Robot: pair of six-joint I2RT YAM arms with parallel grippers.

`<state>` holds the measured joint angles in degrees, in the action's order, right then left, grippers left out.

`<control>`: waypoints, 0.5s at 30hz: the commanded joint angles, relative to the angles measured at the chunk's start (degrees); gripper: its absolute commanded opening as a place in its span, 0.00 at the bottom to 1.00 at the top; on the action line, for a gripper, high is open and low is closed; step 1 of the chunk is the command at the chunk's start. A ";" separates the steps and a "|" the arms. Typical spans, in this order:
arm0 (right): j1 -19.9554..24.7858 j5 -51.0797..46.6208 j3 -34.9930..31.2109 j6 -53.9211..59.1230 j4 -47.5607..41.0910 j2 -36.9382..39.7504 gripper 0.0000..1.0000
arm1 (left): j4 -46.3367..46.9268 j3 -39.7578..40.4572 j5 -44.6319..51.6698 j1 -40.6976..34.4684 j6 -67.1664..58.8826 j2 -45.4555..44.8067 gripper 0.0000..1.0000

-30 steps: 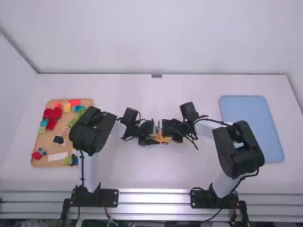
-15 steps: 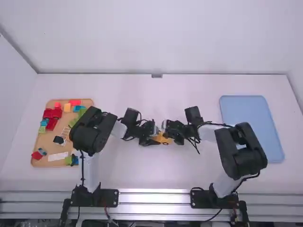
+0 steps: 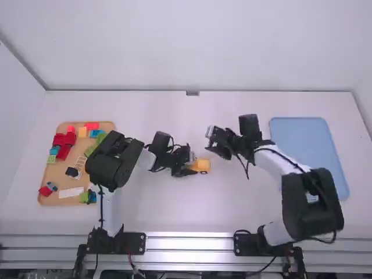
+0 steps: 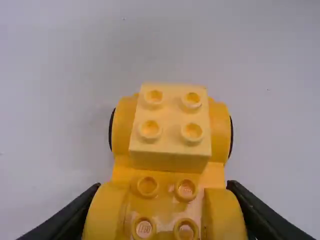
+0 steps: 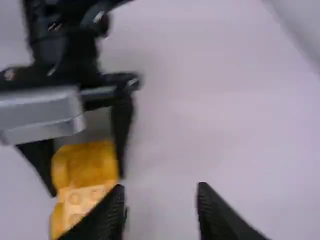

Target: Assemble lego blocks to make yellow taxi

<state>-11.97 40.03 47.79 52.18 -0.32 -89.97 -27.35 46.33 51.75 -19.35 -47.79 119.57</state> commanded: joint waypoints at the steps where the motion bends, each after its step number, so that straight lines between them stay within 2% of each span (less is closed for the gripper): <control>1: 1.16 -4.96 0.87 -5.92 -1.84 3.78 0.98 | -0.07 -0.87 -4.87 -0.11 3.39 0.66 0.61; 5: 1.07 -5.99 0.87 -5.79 -4.61 5.18 0.98 | -1.53 -0.87 -4.70 -0.15 3.43 0.66 0.67; 6: 1.11 -5.79 0.87 -5.90 -4.92 5.22 0.98 | -1.66 -0.87 -4.72 -0.13 3.43 0.66 0.81; 7: 1.11 -5.79 0.87 -5.92 -4.94 5.22 0.98 | -1.66 -0.87 -4.72 -0.15 3.43 0.66 0.85; 8: 1.09 -5.84 0.87 -5.90 -5.07 5.22 0.98 | -1.68 -0.85 -4.68 -0.13 3.43 0.66 0.99; 12: 1.05 -5.81 0.87 -5.86 -4.55 5.16 0.99 | -1.29 -0.87 -4.68 1.07 3.52 -0.83 0.99; 15: 1.11 -5.84 0.87 -5.88 -3.82 5.18 0.98 | 4.55 -0.87 -3.30 3.63 5.09 -7.48 0.99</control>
<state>-10.76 34.09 48.47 46.83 -4.43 -84.60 -24.97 46.26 48.64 -18.26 -44.47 117.34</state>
